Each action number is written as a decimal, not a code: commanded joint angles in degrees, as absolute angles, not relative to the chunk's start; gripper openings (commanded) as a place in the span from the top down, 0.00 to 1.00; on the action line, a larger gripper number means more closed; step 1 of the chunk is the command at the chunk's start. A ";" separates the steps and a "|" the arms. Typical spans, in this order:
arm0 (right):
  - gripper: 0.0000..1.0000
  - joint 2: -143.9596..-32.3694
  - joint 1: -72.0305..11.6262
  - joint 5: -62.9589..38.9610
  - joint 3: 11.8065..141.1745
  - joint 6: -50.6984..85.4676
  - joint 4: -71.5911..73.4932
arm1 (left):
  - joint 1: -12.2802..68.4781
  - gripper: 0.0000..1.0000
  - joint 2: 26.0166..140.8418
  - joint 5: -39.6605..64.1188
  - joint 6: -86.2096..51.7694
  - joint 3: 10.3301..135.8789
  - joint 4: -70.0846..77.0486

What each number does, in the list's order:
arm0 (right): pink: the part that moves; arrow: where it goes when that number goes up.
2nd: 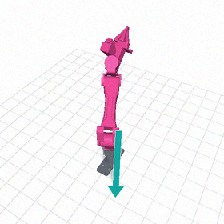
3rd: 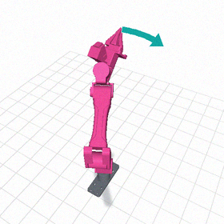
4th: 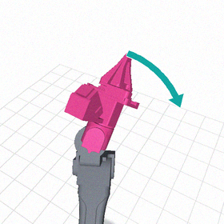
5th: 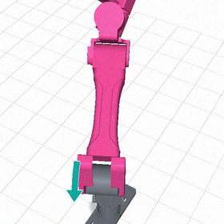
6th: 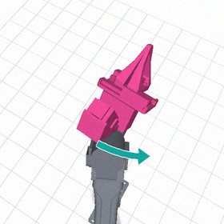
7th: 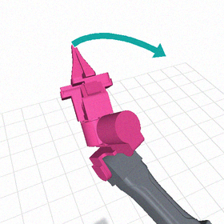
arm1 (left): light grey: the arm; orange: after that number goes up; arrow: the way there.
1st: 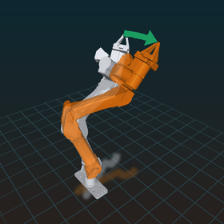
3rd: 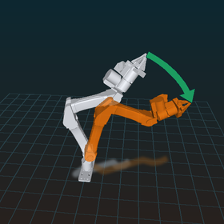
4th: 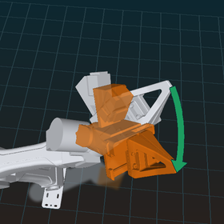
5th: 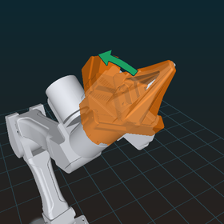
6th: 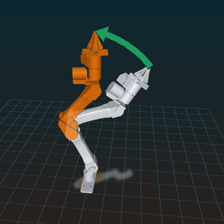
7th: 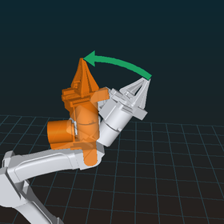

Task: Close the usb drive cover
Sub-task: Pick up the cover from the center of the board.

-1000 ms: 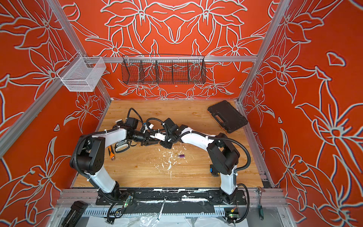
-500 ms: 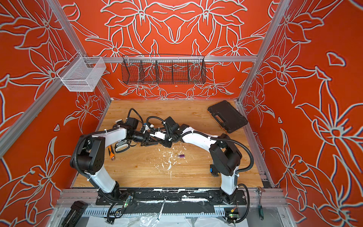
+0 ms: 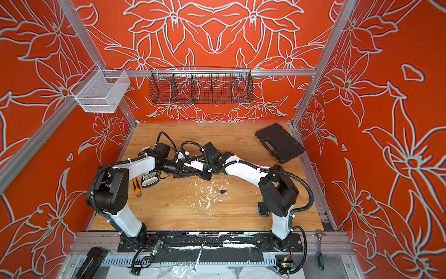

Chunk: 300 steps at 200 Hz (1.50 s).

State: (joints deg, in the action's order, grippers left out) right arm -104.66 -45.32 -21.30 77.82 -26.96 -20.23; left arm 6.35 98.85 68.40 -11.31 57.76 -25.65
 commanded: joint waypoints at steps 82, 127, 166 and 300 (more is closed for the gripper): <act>0.84 -101.33 -45.63 -24.86 76.20 -27.38 -15.65 | 7.47 0.77 100.35 71.72 -8.26 59.94 -28.21; 0.84 -101.32 -45.58 -24.40 76.00 -27.32 -14.94 | 7.56 0.86 100.68 72.51 -7.19 60.36 -29.32; 0.84 -101.66 -45.61 -24.32 76.03 -27.44 -14.78 | 7.56 0.93 100.64 72.86 -6.77 60.50 -29.99; 0.30 -91.55 -44.09 -17.28 61.67 -32.47 -2.21 | 7.56 1.00 96.09 69.18 -9.13 58.98 -26.16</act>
State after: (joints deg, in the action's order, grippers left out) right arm -95.31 -45.25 -19.86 64.73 -30.20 -8.56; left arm 7.25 99.15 70.00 -8.47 59.33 -27.66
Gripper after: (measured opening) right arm 0.694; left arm 0.060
